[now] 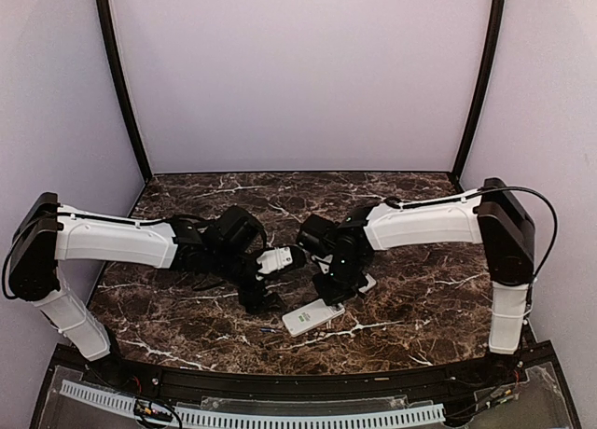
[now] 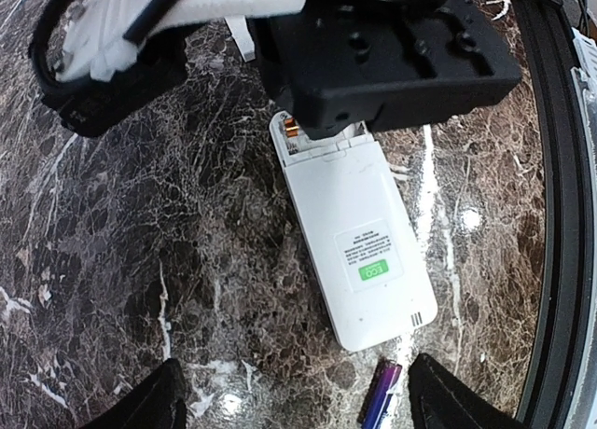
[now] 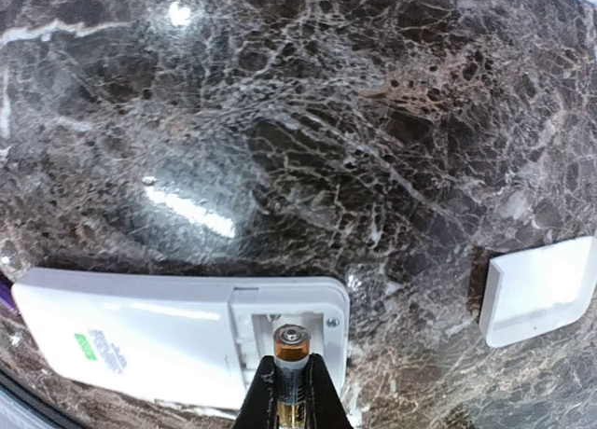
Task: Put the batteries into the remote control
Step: Pick up the battery from the battery compartment, then place the battery at the center of the board.
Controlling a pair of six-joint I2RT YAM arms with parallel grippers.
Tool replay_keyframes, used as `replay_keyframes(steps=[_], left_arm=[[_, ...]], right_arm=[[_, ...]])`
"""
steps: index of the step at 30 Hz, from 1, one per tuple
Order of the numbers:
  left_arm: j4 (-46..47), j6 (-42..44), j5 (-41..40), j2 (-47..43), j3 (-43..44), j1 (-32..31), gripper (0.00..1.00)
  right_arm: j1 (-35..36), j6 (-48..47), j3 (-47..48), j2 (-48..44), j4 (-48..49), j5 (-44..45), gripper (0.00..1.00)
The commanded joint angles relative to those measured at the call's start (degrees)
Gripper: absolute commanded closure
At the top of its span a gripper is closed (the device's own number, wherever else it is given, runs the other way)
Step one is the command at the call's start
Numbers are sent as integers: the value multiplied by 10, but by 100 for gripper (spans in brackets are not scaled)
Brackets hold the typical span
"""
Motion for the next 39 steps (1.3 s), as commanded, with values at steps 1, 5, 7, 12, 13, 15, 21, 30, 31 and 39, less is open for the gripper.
replay_keyframes(steps=[1, 5, 7, 12, 13, 15, 21, 30, 31, 39], left_arm=[[-1, 2, 3, -17, 9, 2, 18], [-2, 2, 1, -13, 9, 2, 18], [-3, 3, -1, -11, 9, 2, 18], [-2, 4, -5, -12, 10, 2, 18], [-2, 4, -4, -12, 9, 2, 18], [-2, 5, -4, -12, 9, 2, 18], [-3, 6, -3, -8, 9, 1, 19], [-3, 7, -4, -7, 10, 2, 18], [-3, 7, -4, -6, 10, 2, 18], [-5, 6, -3, -5, 10, 2, 18]], right_arm=[[-3, -10, 10, -59, -11, 3, 100], [-20, -12, -19, -99, 14, -16, 100], [-38, -7, -43, -116, 15, -9, 100], [-75, -13, -122, -133, 20, -3, 100], [-76, -15, -131, -131, 19, -2, 100], [-77, -16, -144, -120, 19, -8, 100], [-75, -12, -170, -102, 32, -42, 100], [-75, -28, -151, -73, -15, -51, 84], [-76, -30, -147, -70, -17, -52, 81], [-77, -50, -101, -41, -43, -33, 76]])
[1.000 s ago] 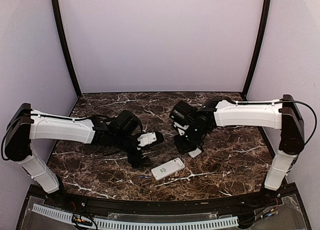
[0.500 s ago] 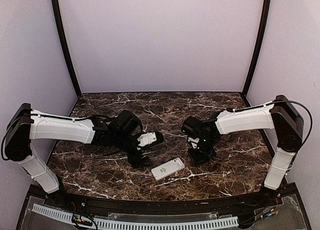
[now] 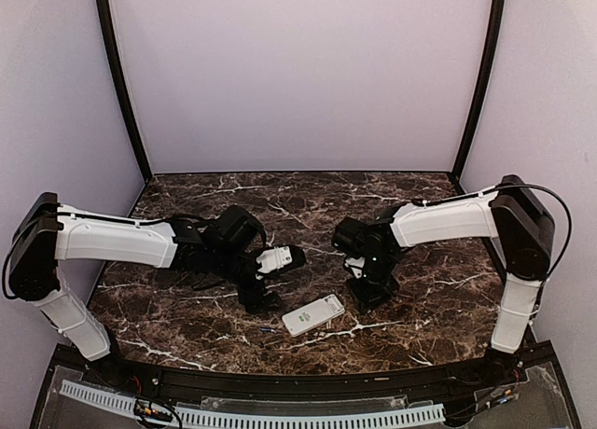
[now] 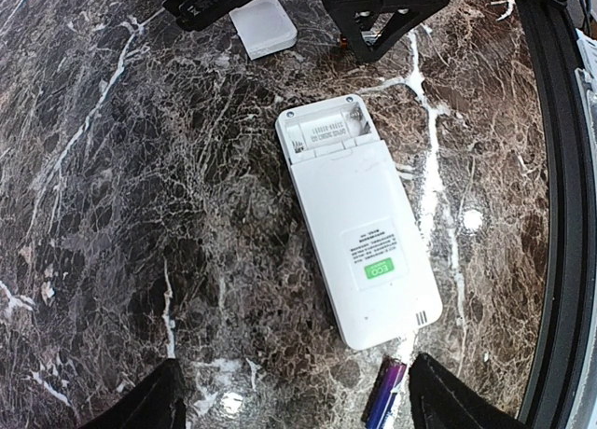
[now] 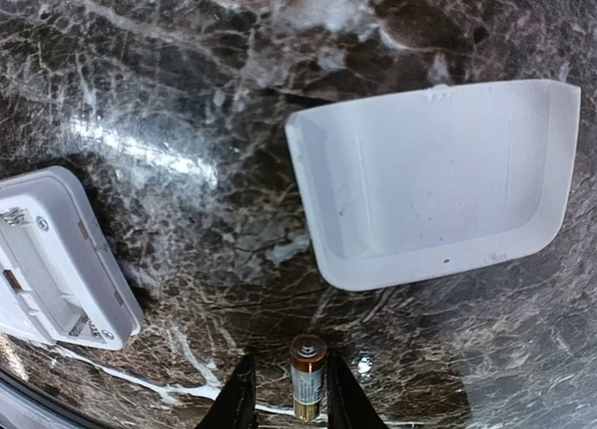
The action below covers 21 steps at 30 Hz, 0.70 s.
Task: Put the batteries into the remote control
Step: Place the battery at the center of the board, then pick up the battery at the center of the board.
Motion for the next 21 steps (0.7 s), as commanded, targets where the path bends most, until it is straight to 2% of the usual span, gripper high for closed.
replay_keyframes(steps=[1, 16, 21], left_arm=[[-5, 6, -1, -6, 11, 1, 18], [-8, 10, 1, 0, 12, 1, 17], [-4, 3, -12, 21, 15, -4, 7]], right_arm=[[2, -15, 30, 30, -28, 25, 76], [2, -26, 56, 56, -57, 43, 87], [2, -31, 54, 60, -53, 36, 96]])
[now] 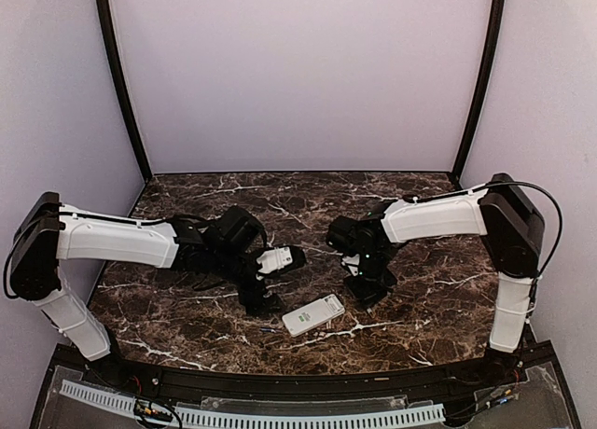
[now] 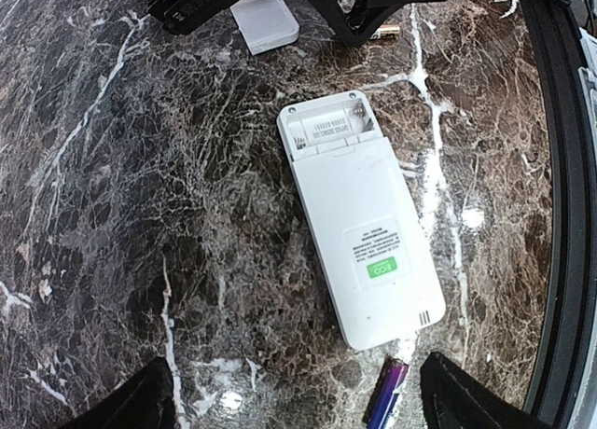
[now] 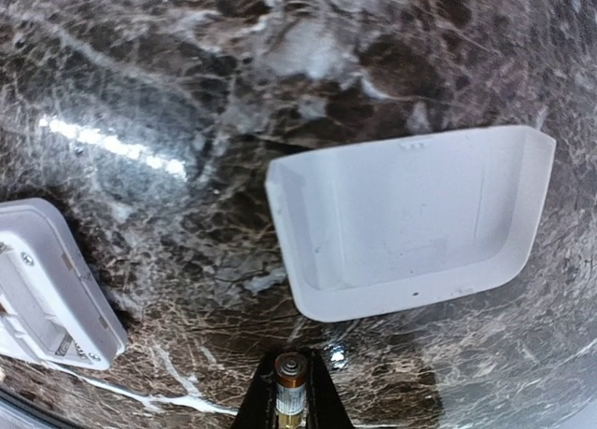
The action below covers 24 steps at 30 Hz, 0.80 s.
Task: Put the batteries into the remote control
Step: Pick up the battery at the center of the board.
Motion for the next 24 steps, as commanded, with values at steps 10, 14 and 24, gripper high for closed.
replay_keyframes(steps=[10, 14, 24], left_arm=[[37, -13, -38, 53, -3, -69, 5], [56, -23, -33, 64, -11, -82, 5], [94, -40, -39, 104, -27, -85, 7]], right_arm=[[-3, -21, 2, -7, 16, 2, 100], [-5, -44, -15, -50, 75, -17, 100], [-5, -84, -108, -138, 300, -73, 100]])
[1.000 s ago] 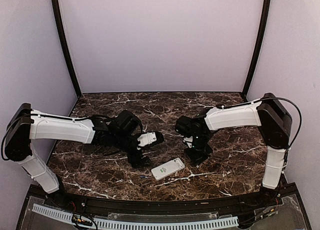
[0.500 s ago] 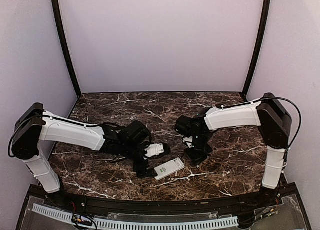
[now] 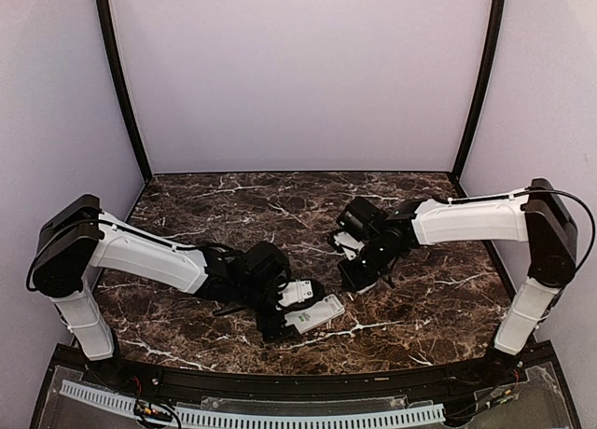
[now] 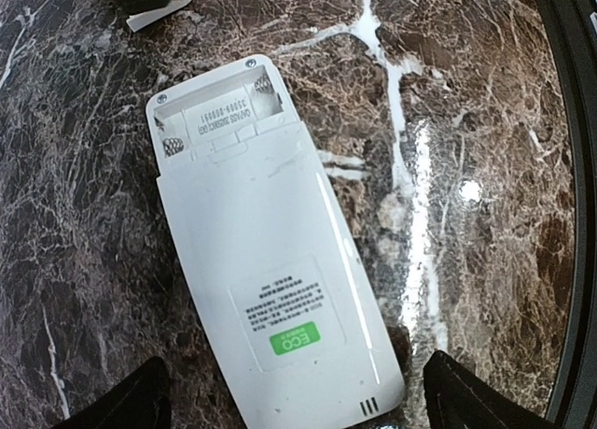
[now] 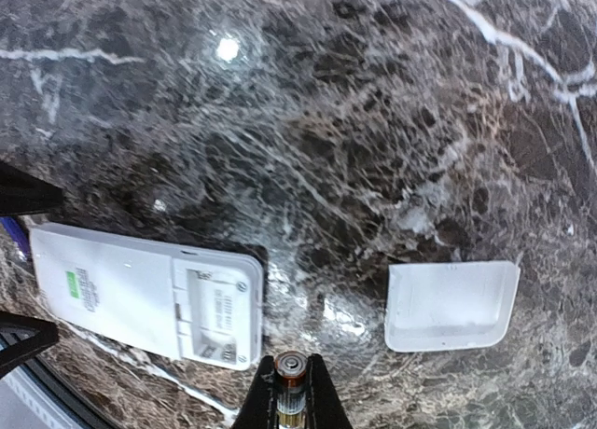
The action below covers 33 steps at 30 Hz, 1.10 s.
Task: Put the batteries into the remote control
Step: Pick up the battery at the center of the board, then hold the remote control without batteries at the center of the board.
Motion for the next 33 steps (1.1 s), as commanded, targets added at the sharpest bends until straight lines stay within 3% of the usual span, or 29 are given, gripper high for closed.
replay_keyframes(steps=[1, 5, 10, 16, 21, 33], left_arm=[[15, -13, 2, 18, -14, -2, 8], [27, -18, 4, 27, -22, -2, 12], [39, -22, -1, 39, -28, -2, 18], [42, -14, -6, 43, -31, -2, 32], [37, -11, -7, 43, -29, -2, 50], [33, -9, -6, 44, -25, -2, 72]], right_arm=[[-4, -23, -49, -36, 156, -48, 100], [-1, -9, -112, -64, 280, -74, 100], [6, 6, -147, -65, 348, -74, 100], [16, 11, -170, -54, 365, -64, 100], [21, 15, -174, -57, 354, -46, 100], [49, 79, -226, -108, 370, 6, 100]])
